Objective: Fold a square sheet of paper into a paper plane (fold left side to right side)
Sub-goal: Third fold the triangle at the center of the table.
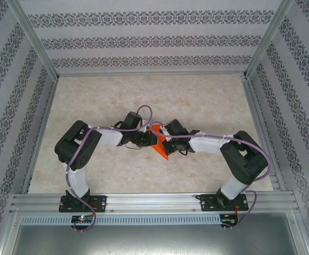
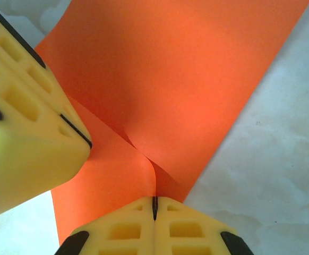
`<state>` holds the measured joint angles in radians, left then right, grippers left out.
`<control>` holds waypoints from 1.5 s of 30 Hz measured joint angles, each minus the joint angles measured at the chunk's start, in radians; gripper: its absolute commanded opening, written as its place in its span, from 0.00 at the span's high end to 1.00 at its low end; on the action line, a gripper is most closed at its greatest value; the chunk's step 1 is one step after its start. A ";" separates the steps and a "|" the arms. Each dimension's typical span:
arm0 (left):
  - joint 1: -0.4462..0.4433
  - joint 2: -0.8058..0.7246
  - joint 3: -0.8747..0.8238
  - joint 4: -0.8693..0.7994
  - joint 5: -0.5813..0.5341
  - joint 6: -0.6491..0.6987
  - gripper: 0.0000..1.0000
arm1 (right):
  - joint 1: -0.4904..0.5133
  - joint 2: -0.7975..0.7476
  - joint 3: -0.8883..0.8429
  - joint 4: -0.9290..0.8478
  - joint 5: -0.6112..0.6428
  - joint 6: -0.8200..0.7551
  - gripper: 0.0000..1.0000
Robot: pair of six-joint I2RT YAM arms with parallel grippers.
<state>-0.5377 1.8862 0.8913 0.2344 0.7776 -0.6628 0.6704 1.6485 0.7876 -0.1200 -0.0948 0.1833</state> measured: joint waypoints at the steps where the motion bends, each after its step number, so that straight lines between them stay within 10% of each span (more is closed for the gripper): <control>1: 0.000 0.002 -0.005 0.002 -0.004 0.000 0.90 | 0.000 0.000 0.000 0.000 0.000 0.000 1.00; 16: -0.006 0.015 -0.024 0.020 -0.048 0.000 0.91 | 0.000 0.000 0.005 -0.008 0.000 -0.003 1.00; 28: -0.006 0.011 -0.045 0.053 -0.053 0.000 0.91 | -0.039 -0.052 0.083 -0.114 -0.005 0.020 0.64; 45: -0.006 0.010 -0.046 0.055 -0.056 0.000 0.91 | -0.003 -0.134 -0.003 -0.108 -0.384 0.174 0.75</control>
<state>-0.5434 1.8957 0.8455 0.2890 0.7216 -0.6628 0.6674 1.5146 0.7845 -0.2279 -0.4789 0.3576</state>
